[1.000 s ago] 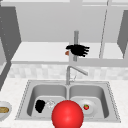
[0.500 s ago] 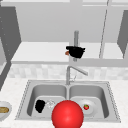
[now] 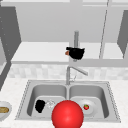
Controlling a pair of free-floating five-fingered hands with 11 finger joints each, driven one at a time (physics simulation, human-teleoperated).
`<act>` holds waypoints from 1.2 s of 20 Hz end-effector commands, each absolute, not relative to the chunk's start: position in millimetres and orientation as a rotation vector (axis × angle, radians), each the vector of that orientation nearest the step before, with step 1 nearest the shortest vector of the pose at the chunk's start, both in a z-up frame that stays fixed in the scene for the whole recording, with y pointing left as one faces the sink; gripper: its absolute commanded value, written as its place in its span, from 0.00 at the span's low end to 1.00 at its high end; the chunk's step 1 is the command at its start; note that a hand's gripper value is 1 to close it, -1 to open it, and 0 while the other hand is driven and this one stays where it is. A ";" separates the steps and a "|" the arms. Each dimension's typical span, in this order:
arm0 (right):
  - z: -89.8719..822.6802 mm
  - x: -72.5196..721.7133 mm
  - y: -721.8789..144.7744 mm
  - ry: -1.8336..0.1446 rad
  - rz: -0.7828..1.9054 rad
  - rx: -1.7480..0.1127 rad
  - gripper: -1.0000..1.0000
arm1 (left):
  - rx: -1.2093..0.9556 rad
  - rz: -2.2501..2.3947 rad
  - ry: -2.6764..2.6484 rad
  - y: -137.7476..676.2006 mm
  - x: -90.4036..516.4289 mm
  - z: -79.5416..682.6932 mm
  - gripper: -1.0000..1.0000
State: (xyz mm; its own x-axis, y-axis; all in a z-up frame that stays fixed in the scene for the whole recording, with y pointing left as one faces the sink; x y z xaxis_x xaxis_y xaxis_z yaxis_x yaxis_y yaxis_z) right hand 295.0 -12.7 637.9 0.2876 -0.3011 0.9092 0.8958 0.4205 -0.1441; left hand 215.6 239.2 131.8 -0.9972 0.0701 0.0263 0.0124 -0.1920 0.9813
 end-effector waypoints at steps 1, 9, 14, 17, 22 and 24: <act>637.5 281.1 -23.8 -0.917 -0.866 -0.757 1.00 | 0.101 2.395 1.973 239.2 215.6 131.8 0.50; 630.1 254.9 -37.5 -0.971 -0.913 -0.750 1.00 | 0.101 2.395 1.973 239.2 215.6 131.8 0.50; 624.4 252.3 -28.9 -0.967 -0.842 -0.747 1.00 | 0.101 2.395 1.973 239.2 215.6 131.8 0.50; 618.9 254.5 -27.5 -1.038 -0.804 -0.693 1.00 | 0.101 2.395 1.973 239.2 215.6 131.8 0.50; 616.7 245.9 -43.9 -1.043 -0.888 -0.699 1.00 | 0.101 2.395 1.973 239.2 215.6 131.8 0.50; 618.7 241.1 -45.2 -1.035 -0.897 -0.706 1.00 | 0.101 2.395 1.973 239.2 215.6 131.8 0.50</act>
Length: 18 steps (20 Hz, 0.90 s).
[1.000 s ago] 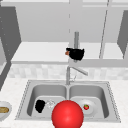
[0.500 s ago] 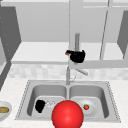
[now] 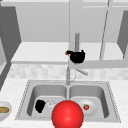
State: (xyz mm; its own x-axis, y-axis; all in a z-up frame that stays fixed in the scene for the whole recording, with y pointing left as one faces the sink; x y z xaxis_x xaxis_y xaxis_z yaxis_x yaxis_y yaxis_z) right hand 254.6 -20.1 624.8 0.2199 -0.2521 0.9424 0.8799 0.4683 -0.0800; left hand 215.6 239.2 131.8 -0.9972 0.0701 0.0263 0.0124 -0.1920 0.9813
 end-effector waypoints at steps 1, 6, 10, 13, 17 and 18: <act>618.4 236.5 -44.5 -1.031 -0.890 -0.708 1.00 | 0.101 2.395 1.973 239.2 215.6 131.8 0.50; 610.7 214.1 -42.8 -1.050 -0.866 -0.718 1.00 | 0.101 2.395 1.973 239.2 215.6 131.8 0.50; 603.7 201.9 -42.1 -1.083 -0.867 -0.720 1.00 | 0.101 2.395 1.973 239.2 215.6 131.8 0.50; 609.0 193.1 -57.2 -1.087 -0.831 -0.684 1.00 | 0.101 2.395 1.973 239.2 215.6 131.8 0.50; 611.5 177.3 -67.0 -1.089 -0.775 -0.659 1.00 | 0.101 2.395 1.973 239.2 215.6 131.8 0.50; 611.4 173.7 -68.7 -1.088 -0.760 -0.655 1.00 | 0.101 2.395 1.973 239.2 215.6 131.8 0.50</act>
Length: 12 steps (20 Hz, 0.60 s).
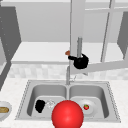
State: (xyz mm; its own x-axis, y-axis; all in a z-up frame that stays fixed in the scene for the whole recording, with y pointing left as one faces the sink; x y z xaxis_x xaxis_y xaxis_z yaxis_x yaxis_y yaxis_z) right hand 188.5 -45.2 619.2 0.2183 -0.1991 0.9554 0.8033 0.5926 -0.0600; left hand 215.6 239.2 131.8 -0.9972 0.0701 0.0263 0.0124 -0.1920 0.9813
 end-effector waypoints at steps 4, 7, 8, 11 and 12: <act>611.1 162.2 -77.1 -1.107 -0.730 -0.631 1.00 | 0.101 2.395 1.973 239.2 215.6 131.8 0.50; 606.9 153.7 -84.2 -1.130 -0.716 -0.610 1.00 | 0.101 2.395 1.973 239.2 215.6 131.8 0.50; 606.7 149.8 -86.3 -1.140 -0.709 -0.608 1.00 | 0.101 2.395 1.973 239.2 215.6 131.8 0.50; 602.0 138.6 -92.4 -1.171 -0.697 -0.590 1.00 | 0.101 2.395 1.973 239.2 215.6 131.8 0.50; 601.5 135.1 -94.5 -1.176 -0.691 -0.584 1.00 | 0.101 2.395 1.973 239.2 215.6 131.8 0.50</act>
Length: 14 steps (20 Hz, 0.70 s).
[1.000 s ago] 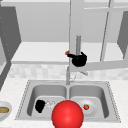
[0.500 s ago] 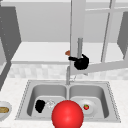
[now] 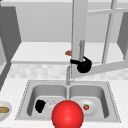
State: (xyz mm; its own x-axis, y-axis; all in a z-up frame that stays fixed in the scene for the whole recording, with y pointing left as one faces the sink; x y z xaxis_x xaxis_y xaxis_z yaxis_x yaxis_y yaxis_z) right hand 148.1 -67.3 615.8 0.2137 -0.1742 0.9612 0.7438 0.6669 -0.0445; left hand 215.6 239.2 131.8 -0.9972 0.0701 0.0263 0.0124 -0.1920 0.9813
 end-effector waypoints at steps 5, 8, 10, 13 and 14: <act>598.8 116.2 -105.3 -1.195 -0.660 -0.551 1.00 | 0.101 2.395 1.973 239.2 215.6 131.8 0.50; 597.6 103.9 -112.5 -1.203 -0.639 -0.531 1.00 | 0.101 2.395 1.973 239.2 215.6 131.8 0.50; 597.5 95.2 -117.9 -1.209 -0.624 -0.519 1.00 | 0.101 2.395 1.973 239.2 215.6 131.8 0.50; 597.3 82.9 -127.1 -1.222 -0.603 -0.497 1.00 | 0.101 2.395 1.973 239.2 215.6 131.8 0.50; 596.9 79.1 -130.6 -1.227 -0.594 -0.488 1.00 | 0.101 2.395 1.973 239.2 215.6 131.8 0.50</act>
State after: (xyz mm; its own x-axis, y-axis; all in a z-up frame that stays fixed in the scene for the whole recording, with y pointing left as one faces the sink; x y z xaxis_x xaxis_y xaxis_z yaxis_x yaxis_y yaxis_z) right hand 91.7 -105.6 610.1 0.1940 -0.1508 0.9693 0.6489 0.7608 -0.0115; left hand 215.6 239.2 131.8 -0.9972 0.0701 0.0263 0.0124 -0.1920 0.9813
